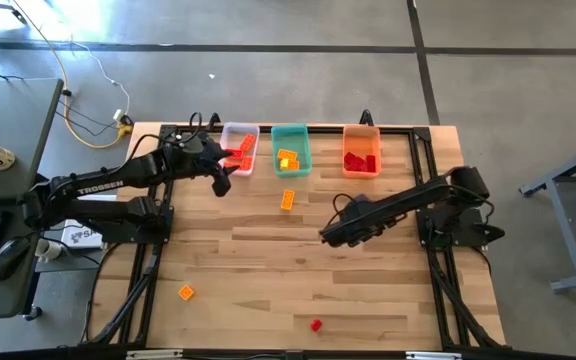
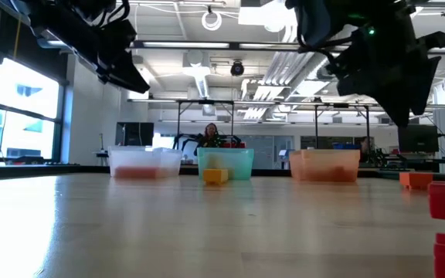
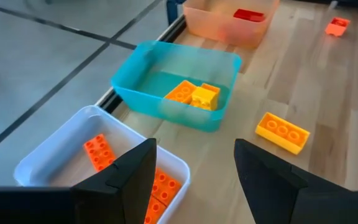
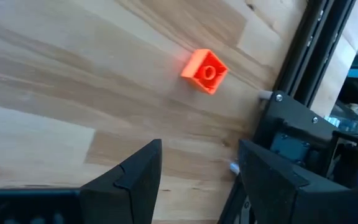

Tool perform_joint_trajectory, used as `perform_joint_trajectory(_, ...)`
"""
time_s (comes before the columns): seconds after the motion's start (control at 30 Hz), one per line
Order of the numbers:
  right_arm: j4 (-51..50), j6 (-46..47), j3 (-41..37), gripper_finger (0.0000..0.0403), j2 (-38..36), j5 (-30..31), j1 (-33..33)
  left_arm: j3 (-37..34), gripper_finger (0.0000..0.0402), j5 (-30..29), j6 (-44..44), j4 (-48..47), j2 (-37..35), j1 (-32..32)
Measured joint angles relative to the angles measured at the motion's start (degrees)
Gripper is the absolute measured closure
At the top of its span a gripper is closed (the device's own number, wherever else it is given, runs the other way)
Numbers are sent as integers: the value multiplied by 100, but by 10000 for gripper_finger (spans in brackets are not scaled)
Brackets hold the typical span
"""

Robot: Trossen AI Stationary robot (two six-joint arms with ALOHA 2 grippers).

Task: Sort & place blocks by color
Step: Put the orange game piece into the transparent bin

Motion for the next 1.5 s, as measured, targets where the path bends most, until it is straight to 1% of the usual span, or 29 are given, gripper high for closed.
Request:
perform_joint_trajectory(0.2, 302, 183, -695, 206, -715, 17, -191, 0, 200, -116, 0, 0, 2, 0)
perform_joint_trajectory(0.43, 1323, 581, -1634, 206, -1671, -72, -445, 0, 200, -132, 0, 5, 2, 0)
perform_joint_trajectory(0.67, 2094, 865, -2431, 206, -2301, 10, -661, 0, 200, -137, 0, 7, 4, 0)
perform_joint_trajectory(0.83, 2394, 874, -2798, 201, -2443, -3, -875, 0, 200, -158, 0, 8, 4, 0)
perform_joint_trajectory(1.03, 2937, 848, -3123, 179, -2445, 15, -1163, 0, 200, -293, 2, 9, 4, 0)
perform_joint_trajectory(1.17, 2948, 876, -3256, 167, -2443, 12, -1343, 0, 200, -303, 2, 9, 4, 0)
perform_joint_trajectory(1.27, 2966, 884, -3315, 165, -2443, 87, -1475, 0, 200, -303, 2, 9, 4, 0)
perform_joint_trajectory(1.37, 3188, 843, -3390, 165, -2443, 154, -1578, 0, 200, -307, 6, 9, 4, 0)
perform_joint_trajectory(1.5, 3412, 816, -3568, 165, -2441, 125, -1688, 0, 200, -471, 13, 9, 4, 0)
